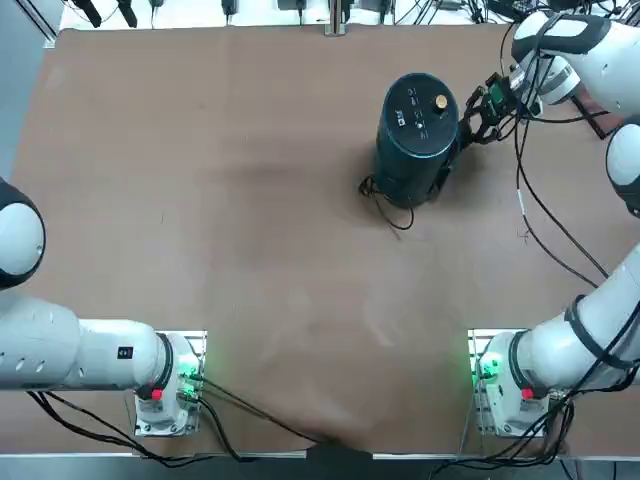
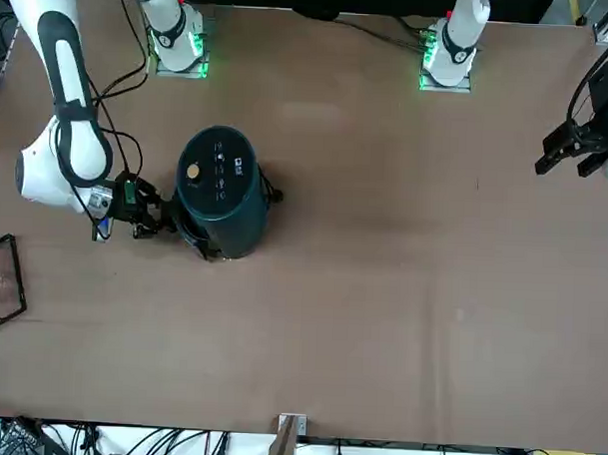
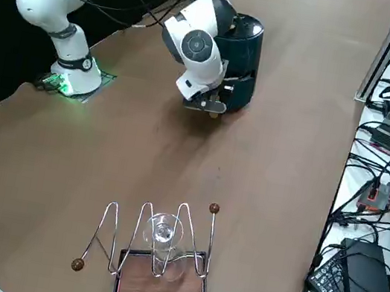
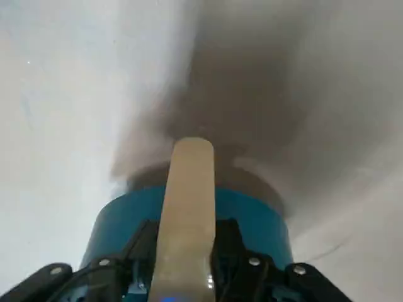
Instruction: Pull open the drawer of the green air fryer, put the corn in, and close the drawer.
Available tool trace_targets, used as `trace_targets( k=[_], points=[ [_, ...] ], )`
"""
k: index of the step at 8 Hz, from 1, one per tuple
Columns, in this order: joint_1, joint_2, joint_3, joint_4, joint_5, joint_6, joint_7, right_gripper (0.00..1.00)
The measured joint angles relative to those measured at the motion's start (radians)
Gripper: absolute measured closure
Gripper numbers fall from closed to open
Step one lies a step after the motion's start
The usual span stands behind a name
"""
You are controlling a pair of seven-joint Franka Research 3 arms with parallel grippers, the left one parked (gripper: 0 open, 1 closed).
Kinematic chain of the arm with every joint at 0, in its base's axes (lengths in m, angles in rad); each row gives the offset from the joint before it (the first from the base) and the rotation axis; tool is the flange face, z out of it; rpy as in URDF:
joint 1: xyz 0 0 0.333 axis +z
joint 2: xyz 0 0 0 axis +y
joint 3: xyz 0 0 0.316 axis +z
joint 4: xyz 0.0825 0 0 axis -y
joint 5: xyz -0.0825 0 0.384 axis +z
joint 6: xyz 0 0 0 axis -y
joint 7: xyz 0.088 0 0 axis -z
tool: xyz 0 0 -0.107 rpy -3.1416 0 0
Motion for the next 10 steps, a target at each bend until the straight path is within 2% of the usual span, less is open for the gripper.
trace_targets(
  k=[10],
  points=[
    [-0.008,-0.004,-0.008,-0.016,-0.022,-0.011,0.017,0.54]
  ],
)
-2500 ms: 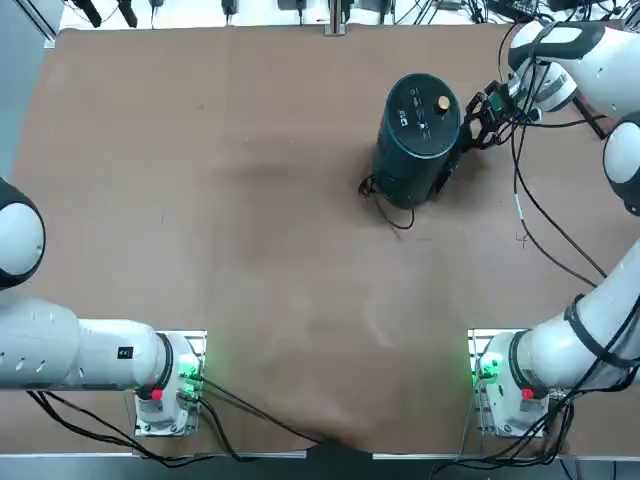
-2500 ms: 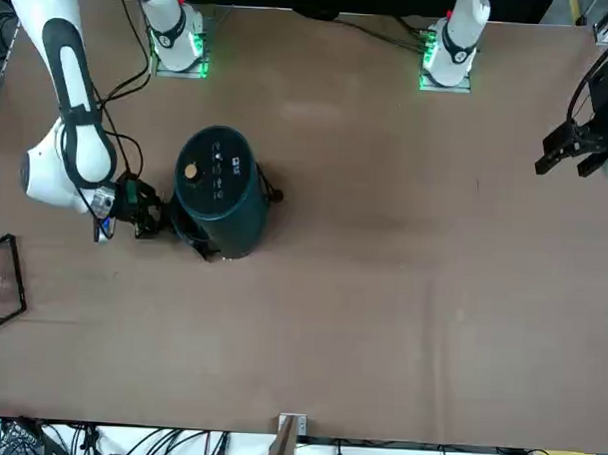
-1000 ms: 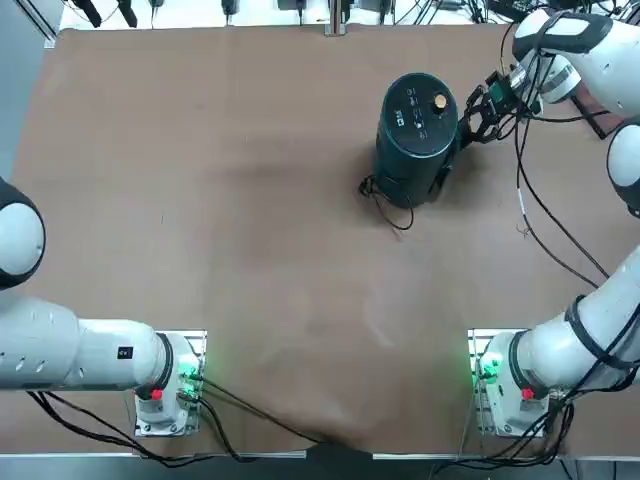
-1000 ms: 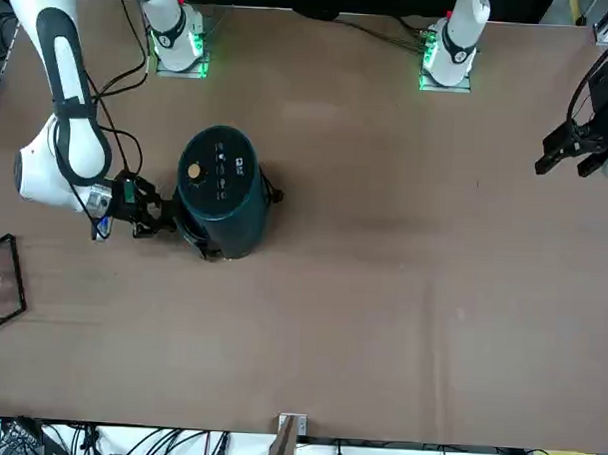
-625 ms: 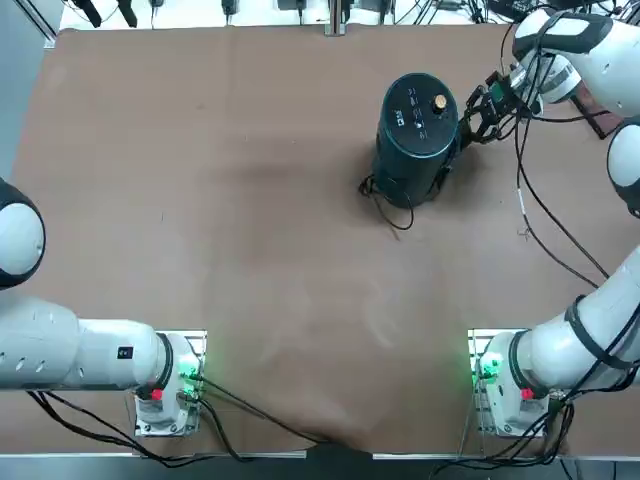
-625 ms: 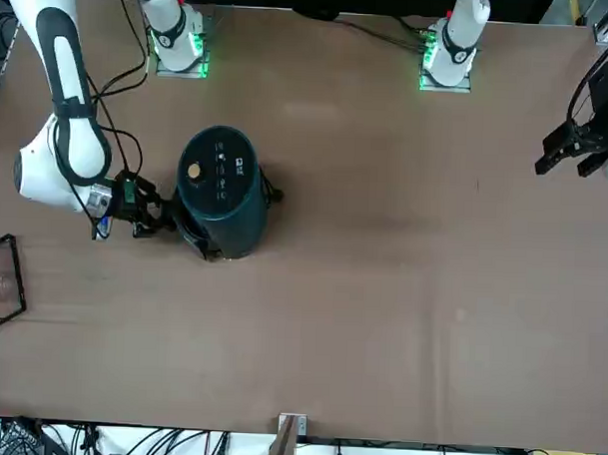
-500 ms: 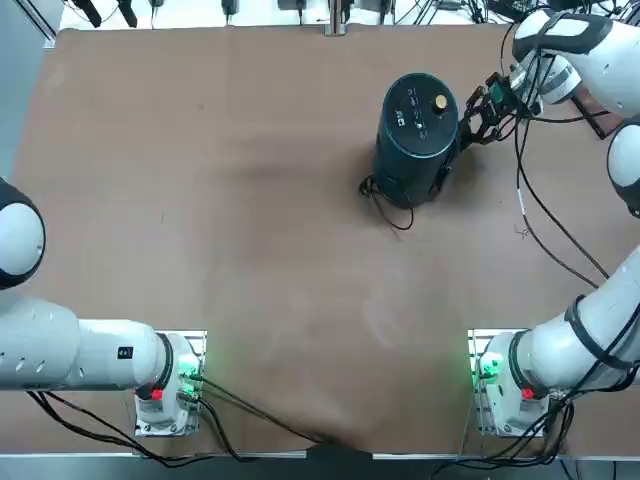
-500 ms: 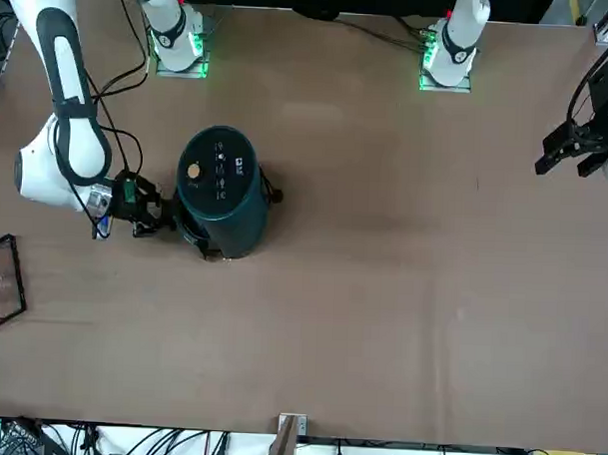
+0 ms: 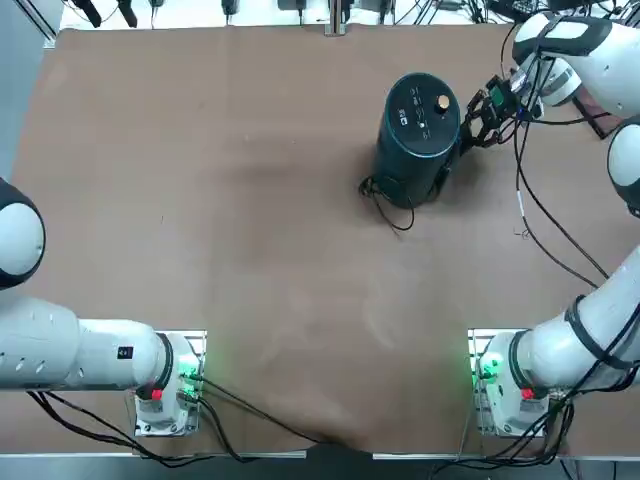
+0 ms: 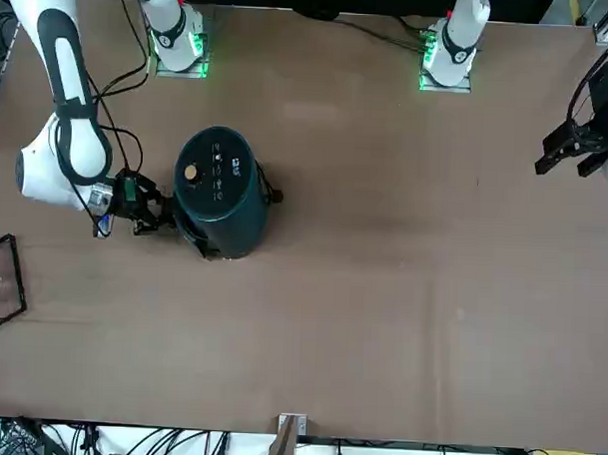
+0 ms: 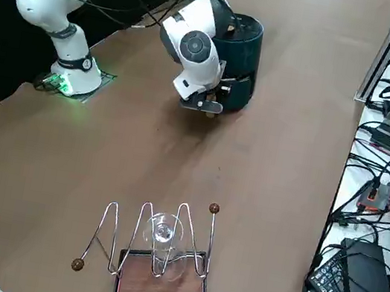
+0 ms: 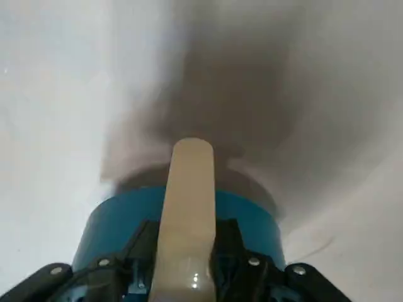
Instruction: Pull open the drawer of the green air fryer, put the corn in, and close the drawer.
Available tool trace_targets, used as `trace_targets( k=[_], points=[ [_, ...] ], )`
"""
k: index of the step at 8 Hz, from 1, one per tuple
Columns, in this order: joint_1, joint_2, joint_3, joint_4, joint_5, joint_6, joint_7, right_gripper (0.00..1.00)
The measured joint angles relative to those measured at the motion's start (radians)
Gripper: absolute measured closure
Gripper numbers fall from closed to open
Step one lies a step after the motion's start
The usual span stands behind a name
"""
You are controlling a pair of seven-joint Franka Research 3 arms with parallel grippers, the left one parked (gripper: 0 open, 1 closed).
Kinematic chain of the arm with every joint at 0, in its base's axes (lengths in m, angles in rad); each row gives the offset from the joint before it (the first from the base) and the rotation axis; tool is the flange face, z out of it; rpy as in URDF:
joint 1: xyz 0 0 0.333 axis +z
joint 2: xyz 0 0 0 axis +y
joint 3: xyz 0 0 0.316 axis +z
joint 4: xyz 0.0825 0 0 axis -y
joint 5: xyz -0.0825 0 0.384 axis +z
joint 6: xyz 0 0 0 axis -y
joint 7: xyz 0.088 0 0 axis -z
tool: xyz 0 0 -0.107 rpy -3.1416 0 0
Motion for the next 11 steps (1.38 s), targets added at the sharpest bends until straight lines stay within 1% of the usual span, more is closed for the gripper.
trace_targets(
  k=[2,5,8,11],
  points=[
    [-0.021,0.000,-0.004,0.000,-0.009,-0.008,-0.001,0.54],
    [-0.016,-0.003,-0.002,0.001,-0.010,-0.009,-0.001,0.54],
    [0.013,-0.005,0.003,0.000,-0.005,0.005,0.004,0.54],
    [0.050,0.015,0.009,-0.009,0.034,0.033,0.005,0.54]
  ],
)
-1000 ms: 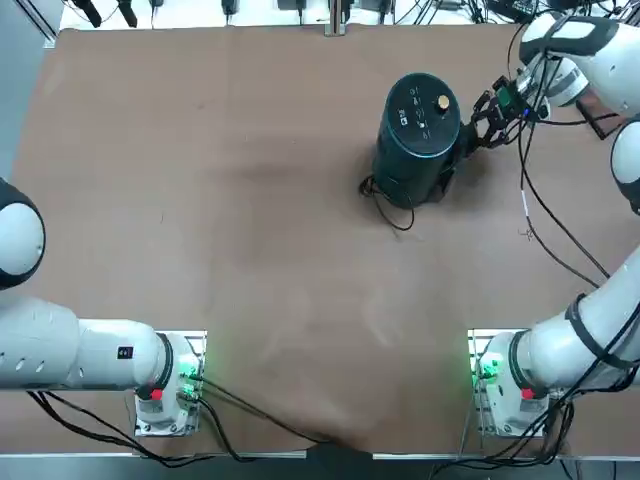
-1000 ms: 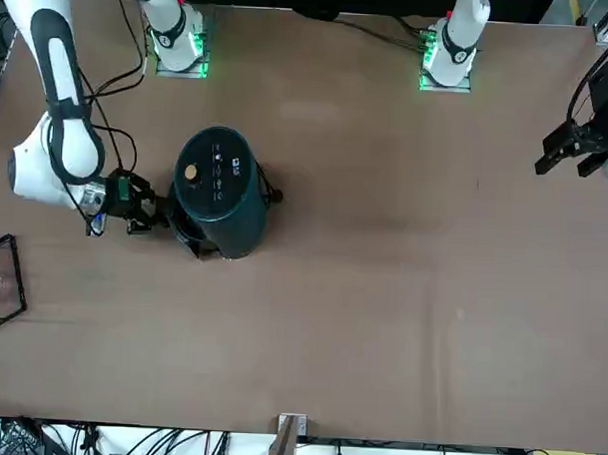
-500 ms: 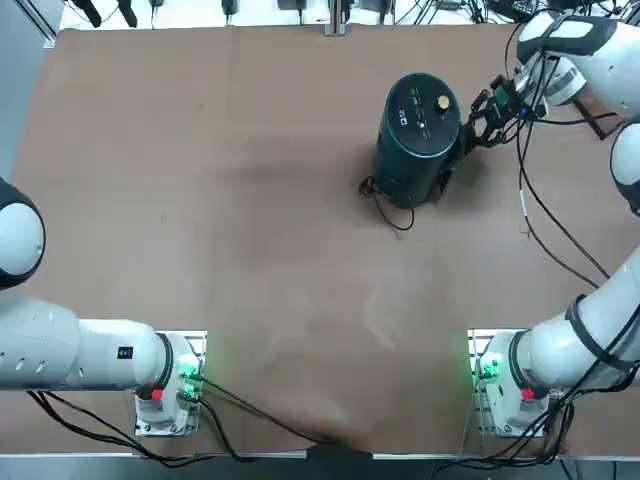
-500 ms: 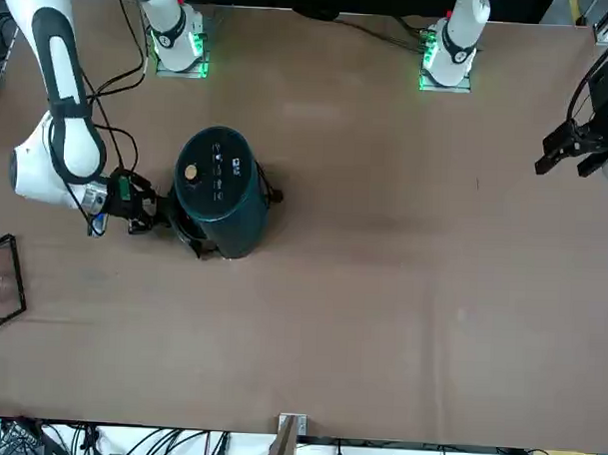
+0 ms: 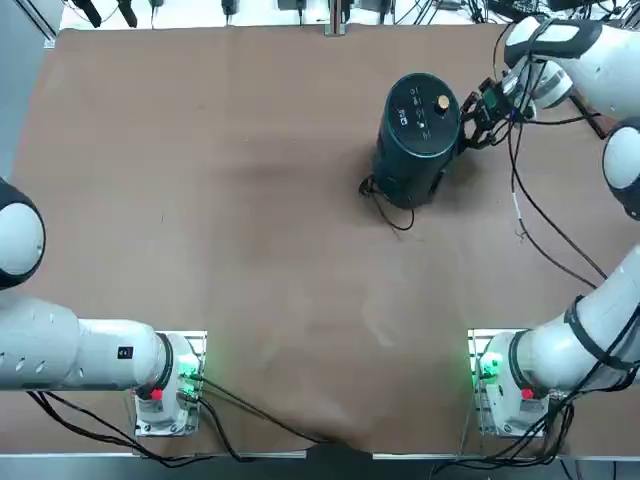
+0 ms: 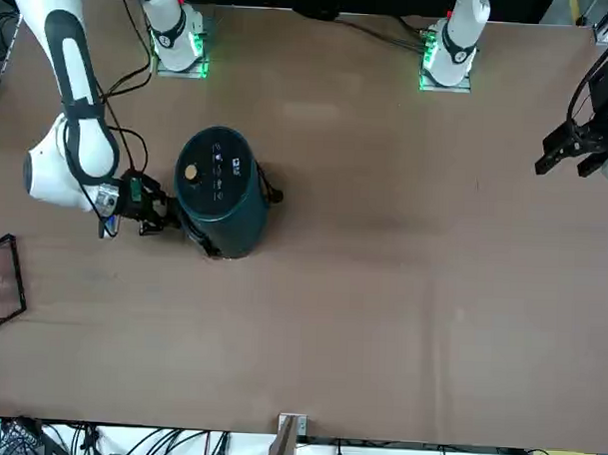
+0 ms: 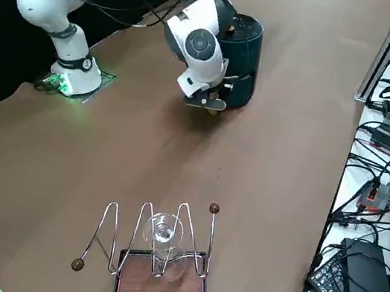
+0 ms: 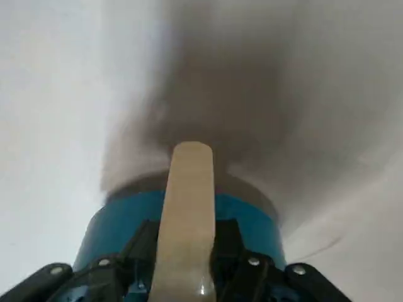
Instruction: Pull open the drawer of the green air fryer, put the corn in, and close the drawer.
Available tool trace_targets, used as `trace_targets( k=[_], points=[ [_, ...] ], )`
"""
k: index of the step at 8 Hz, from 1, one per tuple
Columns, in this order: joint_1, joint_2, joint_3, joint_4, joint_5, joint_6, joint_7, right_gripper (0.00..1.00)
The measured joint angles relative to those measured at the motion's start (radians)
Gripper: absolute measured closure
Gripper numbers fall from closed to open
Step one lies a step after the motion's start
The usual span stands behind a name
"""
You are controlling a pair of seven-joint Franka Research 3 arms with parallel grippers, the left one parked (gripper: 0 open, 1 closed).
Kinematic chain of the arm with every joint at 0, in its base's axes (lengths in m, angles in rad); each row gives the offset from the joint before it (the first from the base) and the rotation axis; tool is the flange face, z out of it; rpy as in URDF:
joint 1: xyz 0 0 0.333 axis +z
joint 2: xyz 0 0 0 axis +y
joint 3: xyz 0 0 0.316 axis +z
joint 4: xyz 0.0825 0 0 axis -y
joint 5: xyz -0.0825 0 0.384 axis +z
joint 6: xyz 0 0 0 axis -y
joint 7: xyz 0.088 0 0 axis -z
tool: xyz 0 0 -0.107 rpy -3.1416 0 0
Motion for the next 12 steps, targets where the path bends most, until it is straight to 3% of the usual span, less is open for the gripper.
trace_targets(
  k=[10,12],
  points=[
    [0.050,-0.005,-0.017,0.002,0.020,0.020,-0.004,0.52],
    [0.080,-0.005,-0.004,0.006,0.052,0.030,-0.010,0.20]
  ],
)
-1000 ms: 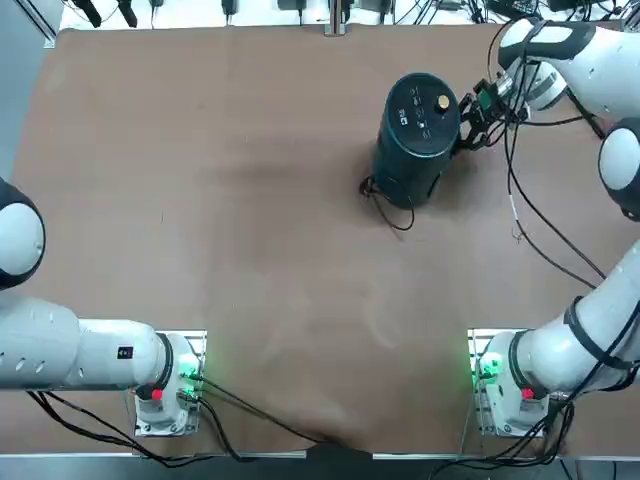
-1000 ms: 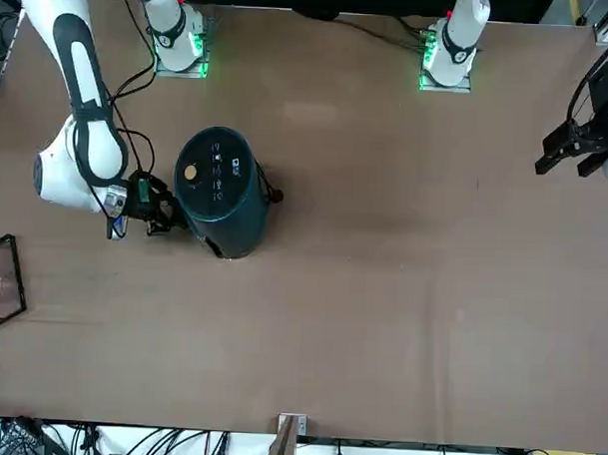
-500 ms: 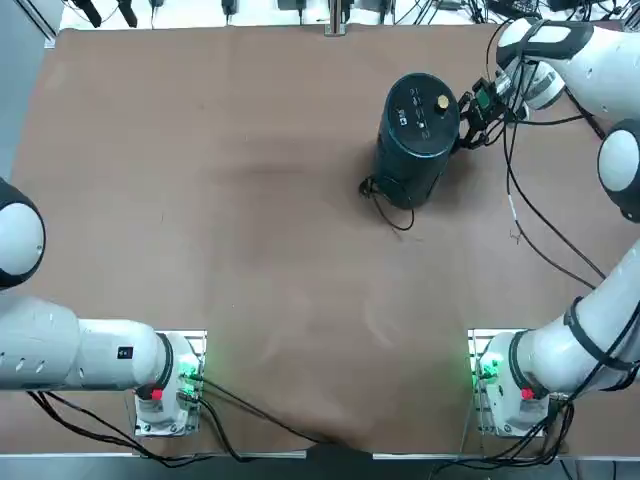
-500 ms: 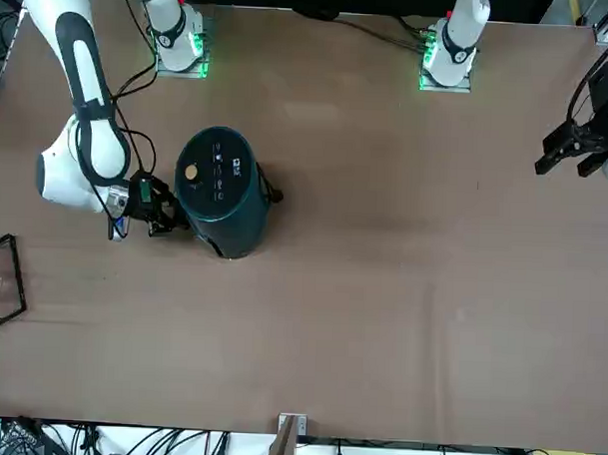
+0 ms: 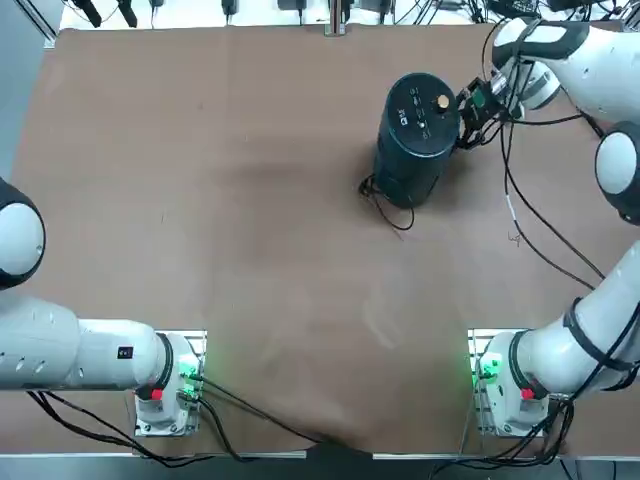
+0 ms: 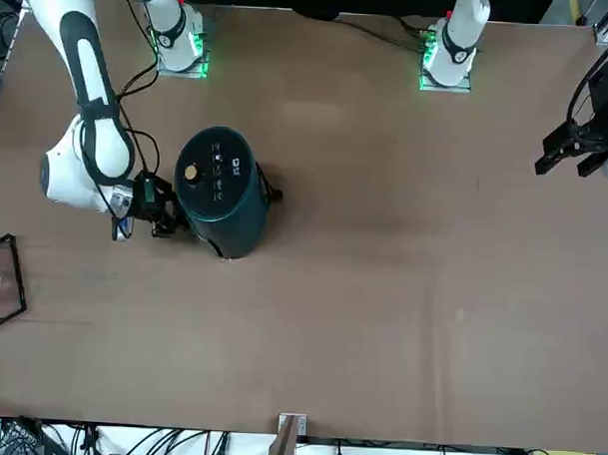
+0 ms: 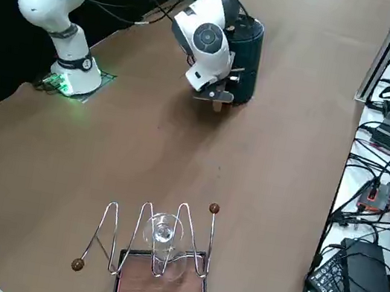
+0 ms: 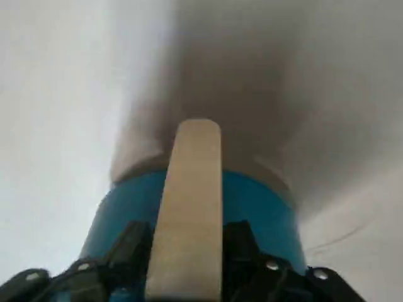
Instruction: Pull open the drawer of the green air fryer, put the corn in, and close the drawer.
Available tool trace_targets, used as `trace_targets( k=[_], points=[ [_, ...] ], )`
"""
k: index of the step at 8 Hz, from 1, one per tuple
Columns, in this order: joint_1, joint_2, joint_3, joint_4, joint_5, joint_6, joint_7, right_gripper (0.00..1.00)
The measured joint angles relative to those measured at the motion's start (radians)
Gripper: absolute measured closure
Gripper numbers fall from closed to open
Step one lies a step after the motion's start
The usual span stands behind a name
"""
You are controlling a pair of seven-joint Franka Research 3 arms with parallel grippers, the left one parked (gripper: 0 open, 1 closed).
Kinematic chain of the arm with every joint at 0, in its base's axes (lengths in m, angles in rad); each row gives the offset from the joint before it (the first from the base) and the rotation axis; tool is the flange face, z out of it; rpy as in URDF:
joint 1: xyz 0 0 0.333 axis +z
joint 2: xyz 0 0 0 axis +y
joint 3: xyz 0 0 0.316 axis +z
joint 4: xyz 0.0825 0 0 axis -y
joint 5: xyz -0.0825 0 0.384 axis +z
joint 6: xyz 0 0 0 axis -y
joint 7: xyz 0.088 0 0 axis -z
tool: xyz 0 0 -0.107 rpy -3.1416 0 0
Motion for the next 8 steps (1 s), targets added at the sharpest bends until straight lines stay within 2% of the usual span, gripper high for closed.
trace_targets(
  k=[1,3,5,8],
  points=[
    [0.008,0.000,0.000,0.010,-0.002,0.005,-0.001,0.02],
    [0.008,-0.005,-0.010,0.045,-0.035,0.002,-0.009,0.00],
    [0.005,-0.031,-0.044,0.111,-0.144,-0.045,-0.009,0.00],
    [-0.003,-0.087,-0.137,0.296,-0.339,-0.302,-0.010,0.00]
  ],
)
